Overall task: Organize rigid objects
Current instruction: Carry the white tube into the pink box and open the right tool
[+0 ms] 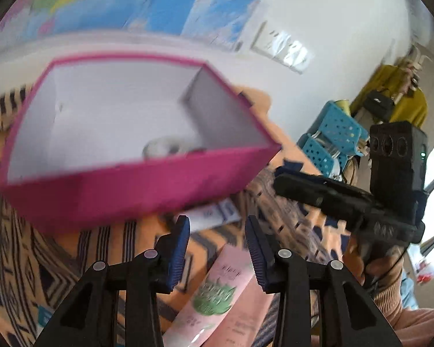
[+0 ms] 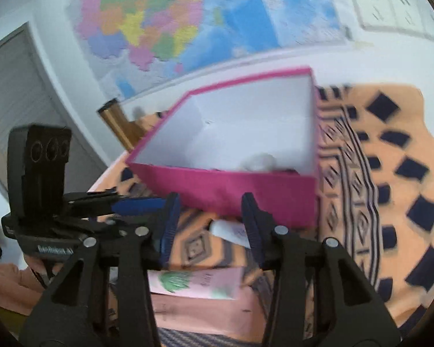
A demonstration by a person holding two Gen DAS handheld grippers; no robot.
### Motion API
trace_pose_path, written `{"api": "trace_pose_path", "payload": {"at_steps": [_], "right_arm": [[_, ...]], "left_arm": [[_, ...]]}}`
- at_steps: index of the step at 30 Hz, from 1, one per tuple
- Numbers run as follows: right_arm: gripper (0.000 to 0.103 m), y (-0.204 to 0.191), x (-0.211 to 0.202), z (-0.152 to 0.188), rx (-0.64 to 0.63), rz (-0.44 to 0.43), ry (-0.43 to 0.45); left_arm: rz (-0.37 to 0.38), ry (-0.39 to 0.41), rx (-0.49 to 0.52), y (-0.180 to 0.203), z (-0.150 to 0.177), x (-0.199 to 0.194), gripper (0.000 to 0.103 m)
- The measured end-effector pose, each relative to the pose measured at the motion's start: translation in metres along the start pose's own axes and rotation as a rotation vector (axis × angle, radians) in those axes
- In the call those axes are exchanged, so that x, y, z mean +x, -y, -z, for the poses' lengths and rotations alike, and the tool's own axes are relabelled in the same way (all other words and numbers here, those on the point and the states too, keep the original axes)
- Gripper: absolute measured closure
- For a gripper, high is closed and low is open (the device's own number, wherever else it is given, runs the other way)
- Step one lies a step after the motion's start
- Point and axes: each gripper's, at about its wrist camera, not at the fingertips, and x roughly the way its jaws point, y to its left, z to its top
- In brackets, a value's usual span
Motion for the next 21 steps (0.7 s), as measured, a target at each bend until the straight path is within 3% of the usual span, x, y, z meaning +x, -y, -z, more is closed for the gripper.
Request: {"api": "trace_pose_path", "payload": {"at_steps": [3,7,14,21], "right_arm": [[0.057,0.029,0.007,0.010,0.063,0.065,-0.058],[0.057,0.053,0.026,0.023,0.129,0.079,-0.128],[0.056,0.056,0.059,0.037,0.135,0.086,-0.181],[0.052,0.049,0.065,0.037,0.111,0.077,-0.178]], "left_arm": [[-0.035,-0.042,-0.013,-0.007,0.012,0.016,0.063],[-0.065,-0.078,-0.020,-0.012,0.016,0.034,0.062],[-0.103,-0.093,-0.011,-0.014,0.008,0.058,0.061],[-0.110,-0.094,0.015,-0.009,0.005,0.068,0.060]]}}
